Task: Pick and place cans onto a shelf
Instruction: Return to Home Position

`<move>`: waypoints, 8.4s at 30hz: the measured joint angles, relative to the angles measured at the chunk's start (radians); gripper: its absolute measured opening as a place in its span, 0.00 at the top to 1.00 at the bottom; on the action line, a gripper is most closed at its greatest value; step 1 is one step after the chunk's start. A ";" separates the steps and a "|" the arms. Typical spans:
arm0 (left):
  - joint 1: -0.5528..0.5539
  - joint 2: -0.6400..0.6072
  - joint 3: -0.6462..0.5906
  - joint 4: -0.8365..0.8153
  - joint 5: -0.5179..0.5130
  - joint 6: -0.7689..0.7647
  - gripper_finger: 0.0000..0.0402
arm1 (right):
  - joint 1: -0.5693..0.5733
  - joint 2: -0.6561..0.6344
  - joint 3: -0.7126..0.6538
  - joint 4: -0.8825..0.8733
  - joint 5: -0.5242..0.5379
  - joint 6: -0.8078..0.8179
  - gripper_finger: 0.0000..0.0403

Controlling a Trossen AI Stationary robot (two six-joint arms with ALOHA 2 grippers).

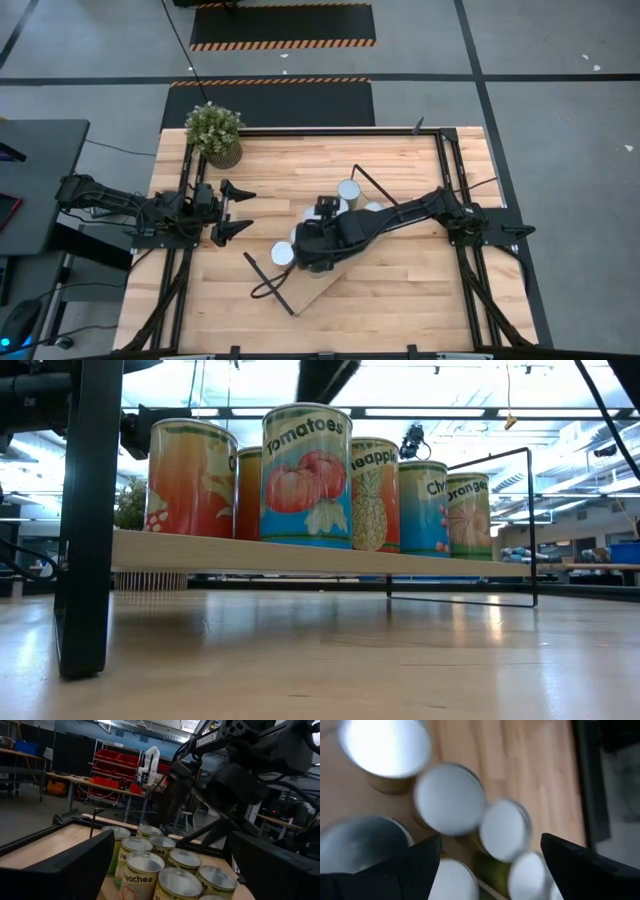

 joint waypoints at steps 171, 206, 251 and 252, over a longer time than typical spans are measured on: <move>0.086 -0.083 -0.055 -0.161 -0.221 0.348 0.00 | -0.237 -2.058 -2.325 1.726 -0.238 -0.355 0.14; 0.086 -0.083 -0.056 -0.161 -0.221 0.348 0.00 | -0.237 -2.058 -2.325 1.726 -0.238 -0.355 0.14; 0.086 -0.083 -0.056 -0.160 -0.221 0.348 0.00 | -0.237 -2.058 -2.325 1.726 -0.239 -0.355 0.14; 0.086 -0.083 -0.056 -0.161 -0.221 0.348 0.00 | -0.237 -2.058 -2.325 1.726 -0.239 -0.355 0.14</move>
